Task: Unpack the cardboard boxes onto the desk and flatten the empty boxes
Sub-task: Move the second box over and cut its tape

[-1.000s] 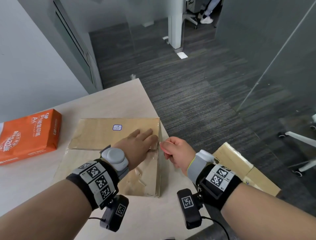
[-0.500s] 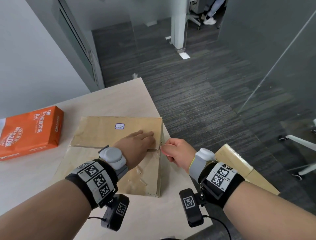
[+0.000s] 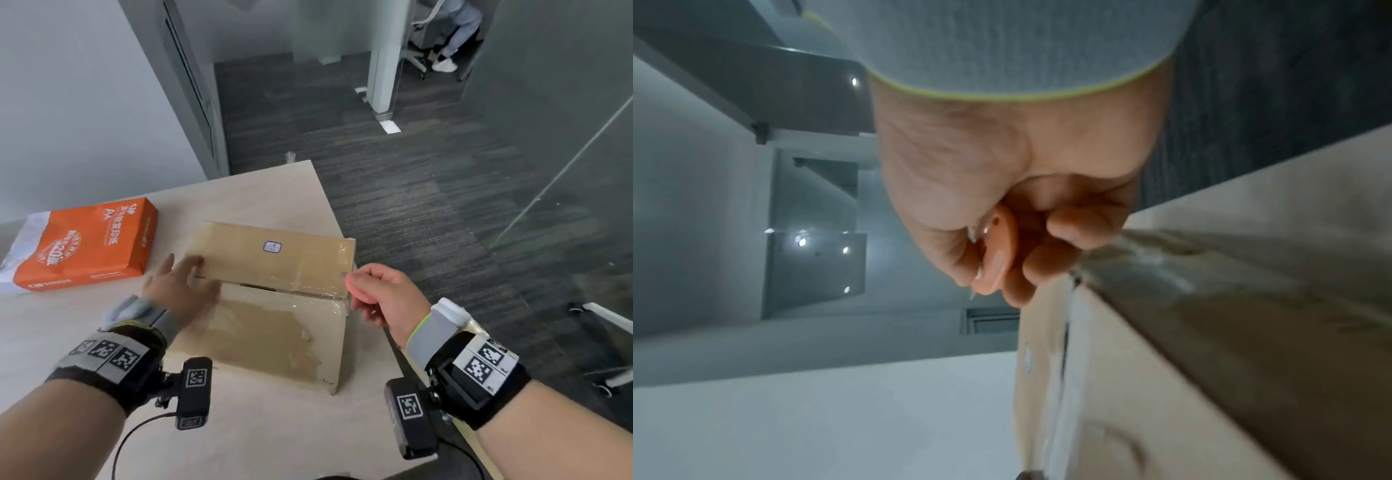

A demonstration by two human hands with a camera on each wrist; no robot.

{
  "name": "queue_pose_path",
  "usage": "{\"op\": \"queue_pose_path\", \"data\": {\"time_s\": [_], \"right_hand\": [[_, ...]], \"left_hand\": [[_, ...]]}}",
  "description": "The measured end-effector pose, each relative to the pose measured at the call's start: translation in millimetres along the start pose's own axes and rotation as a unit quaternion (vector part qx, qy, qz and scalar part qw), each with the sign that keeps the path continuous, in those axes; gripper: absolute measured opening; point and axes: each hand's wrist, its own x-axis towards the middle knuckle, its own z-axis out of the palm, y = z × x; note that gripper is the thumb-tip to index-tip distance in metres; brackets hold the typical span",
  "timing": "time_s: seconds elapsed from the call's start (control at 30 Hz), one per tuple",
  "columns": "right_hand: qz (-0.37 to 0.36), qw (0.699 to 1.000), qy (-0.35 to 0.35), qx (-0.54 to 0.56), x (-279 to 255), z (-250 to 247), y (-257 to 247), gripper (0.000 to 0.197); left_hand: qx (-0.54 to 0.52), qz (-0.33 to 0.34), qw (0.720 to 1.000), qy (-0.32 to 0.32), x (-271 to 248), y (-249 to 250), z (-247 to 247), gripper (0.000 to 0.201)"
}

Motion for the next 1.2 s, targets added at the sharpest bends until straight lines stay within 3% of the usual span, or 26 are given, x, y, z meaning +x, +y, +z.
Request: {"op": "queue_pose_path", "data": {"time_s": [0.13, 0.3, 0.4, 0.47, 0.53, 0.6, 0.7, 0.8, 0.9, 1.0, 1.07, 1.13, 1.2], "right_hand": [[-0.031, 0.997, -0.055, -0.043, -3, 45, -20, 0.021], [-0.058, 0.990, -0.111, -0.069, -7, 108, -19, 0.043], [-0.021, 0.991, -0.118, -0.054, -12, 153, -13, 0.023], [-0.005, 0.993, -0.112, -0.027, -19, 183, -11, 0.016], [-0.014, 0.994, -0.103, -0.038, -28, 218, -12, 0.008], [-0.026, 0.994, -0.090, -0.054, -32, 233, -10, 0.015], [-0.033, 0.994, -0.046, -0.097, -35, 255, -6, 0.031], [-0.021, 0.994, -0.057, -0.091, -40, 266, -6, 0.039], [-0.014, 0.993, -0.052, -0.101, -45, 272, -9, 0.021], [-0.005, 0.992, -0.057, -0.113, -52, 272, -15, 0.011], [-0.009, 0.989, -0.059, -0.137, -53, 272, -18, 0.011], [-0.021, 0.981, -0.020, -0.194, -48, 265, -16, 0.007], [-0.039, 0.946, 0.034, -0.320, -42, 253, -14, 0.005]], "left_hand": [[-0.024, 0.012, 0.999, -0.018, -28, -13, -3, 0.064], [-0.093, 0.077, 0.992, -0.048, -67, -34, -9, 0.015], [-0.198, 0.085, 0.974, -0.073, -81, -53, -15, 0.009], [-0.356, 0.033, 0.924, -0.133, -90, -58, -24, 0.018], [-0.527, -0.025, 0.815, -0.237, -100, -72, -35, 0.032], [-0.603, -0.048, 0.748, -0.275, -106, -74, -38, 0.036], [-0.644, -0.041, 0.718, -0.260, -106, -92, -39, 0.030], [-0.674, -0.074, 0.677, -0.286, -104, -103, -41, 0.035], [-0.690, -0.097, 0.613, -0.372, -103, -119, -42, 0.038], [-0.670, -0.062, 0.588, -0.449, -104, -125, -38, 0.043], [-0.694, -0.061, 0.563, -0.444, -103, -126, -36, 0.036], [-0.727, -0.072, 0.565, -0.384, -97, -129, -32, 0.031], [-0.721, -0.078, 0.607, -0.325, -89, -136, -27, 0.031]]}}
